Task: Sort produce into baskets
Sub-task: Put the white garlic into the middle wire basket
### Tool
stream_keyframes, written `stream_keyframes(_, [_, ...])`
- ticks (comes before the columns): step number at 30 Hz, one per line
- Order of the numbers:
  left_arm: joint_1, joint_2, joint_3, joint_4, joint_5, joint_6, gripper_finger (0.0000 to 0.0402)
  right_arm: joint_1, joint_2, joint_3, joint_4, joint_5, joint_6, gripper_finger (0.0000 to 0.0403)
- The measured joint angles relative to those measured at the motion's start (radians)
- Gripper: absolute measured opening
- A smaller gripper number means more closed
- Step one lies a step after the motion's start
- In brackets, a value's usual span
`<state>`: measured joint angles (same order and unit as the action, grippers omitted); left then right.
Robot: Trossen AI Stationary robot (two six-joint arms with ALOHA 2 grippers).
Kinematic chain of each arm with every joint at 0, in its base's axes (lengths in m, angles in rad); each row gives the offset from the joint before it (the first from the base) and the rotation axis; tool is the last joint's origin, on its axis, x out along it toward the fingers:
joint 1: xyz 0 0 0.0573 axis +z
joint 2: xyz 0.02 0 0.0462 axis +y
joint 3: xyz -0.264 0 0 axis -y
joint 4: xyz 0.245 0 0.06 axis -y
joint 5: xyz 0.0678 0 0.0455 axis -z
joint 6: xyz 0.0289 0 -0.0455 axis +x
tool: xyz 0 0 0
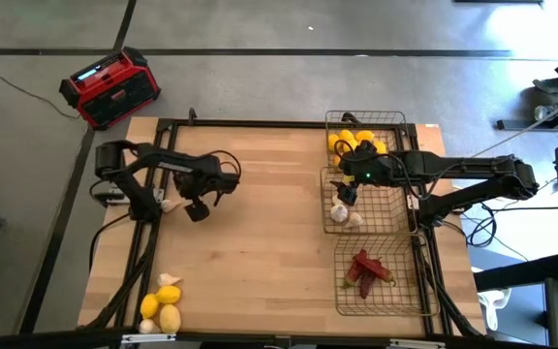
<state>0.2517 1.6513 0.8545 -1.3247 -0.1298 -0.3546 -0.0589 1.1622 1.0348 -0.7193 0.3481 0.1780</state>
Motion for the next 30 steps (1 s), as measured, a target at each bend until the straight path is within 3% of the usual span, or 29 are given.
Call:
stream_keyframes(8, [0.036,0.032,-0.107,0.063,0.041,0.029,0.03,0.0,0.0,0.0,0.01,0.0,0.0,0.0372])
stream_keyframes(12, [0.044,0.032,-0.137,0.106,0.043,0.056,0.0281,0.0,0.0,0.0,0.019,0.0,0.0,0.0372])
stream_keyframes(30, [0.043,0.03,-0.164,0.185,0.049,0.147,0.0068,0.0,0.0,0.0,0.022,0.0,0.0,0.0372])
